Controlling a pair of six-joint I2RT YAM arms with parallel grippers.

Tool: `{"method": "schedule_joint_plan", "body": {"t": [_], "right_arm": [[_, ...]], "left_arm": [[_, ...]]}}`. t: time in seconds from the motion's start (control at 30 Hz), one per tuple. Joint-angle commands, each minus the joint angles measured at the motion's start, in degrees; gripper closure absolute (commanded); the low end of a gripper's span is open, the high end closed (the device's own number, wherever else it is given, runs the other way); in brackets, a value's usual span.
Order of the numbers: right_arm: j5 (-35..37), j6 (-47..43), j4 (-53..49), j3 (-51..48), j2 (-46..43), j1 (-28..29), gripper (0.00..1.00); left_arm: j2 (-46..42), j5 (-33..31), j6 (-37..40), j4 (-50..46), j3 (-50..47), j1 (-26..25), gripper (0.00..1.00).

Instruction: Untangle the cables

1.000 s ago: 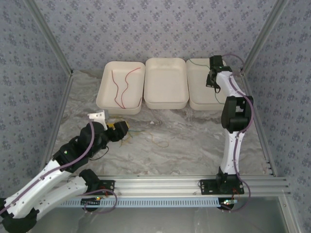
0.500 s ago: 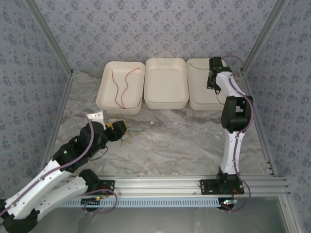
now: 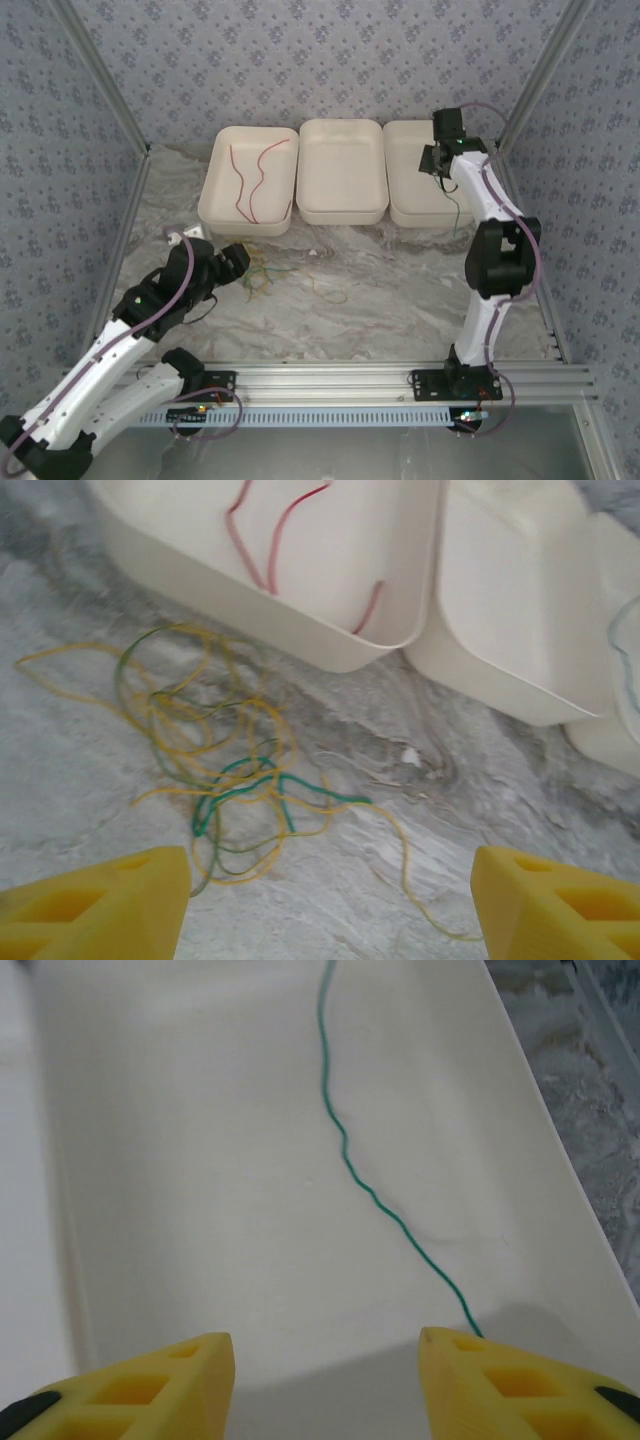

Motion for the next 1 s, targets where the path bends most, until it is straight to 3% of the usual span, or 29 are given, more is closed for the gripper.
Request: {"method": "schedule_joint_plan", "body": {"t": [0.0,0.13,0.43,0.57,0.67,0.8,0.97], "right_arm": [[-2.53,1.74,5.38,-5.84,-8.91,4.13,0.45],[-1.64,2.61,5.93,-12.35,-15.0,6.33,0.46],[-4.33,5.57,6.52,-25.8,-26.97,0.4,0.51],[-2.95,9.2,5.44,-30.27,-25.63,-6.65,0.48],[-8.54,9.27,9.16,-34.23,-21.94,-12.79,0.46],[-16.49,3.83,12.09,-34.29,-15.57,-14.57,0.46],[-21.79,4.63,14.93,-34.4,-11.23,-17.29,0.49]], "left_arm": [[3.12,7.79,-1.35,-1.97,-0.43,6.17,0.26],[5.49,14.57,-1.95,3.46,-4.16,11.7,0.27],[5.82,15.2,-3.46,7.14,-8.01,12.36,0.3],[5.86,16.13,-3.8,8.27,-8.31,12.4,0.31],[5.65,17.16,-3.98,9.35,-9.01,12.34,0.32],[5.25,17.97,-3.82,9.76,-9.83,12.34,0.34],[4.38,18.2,-3.74,9.82,-9.96,12.34,0.34]]}}
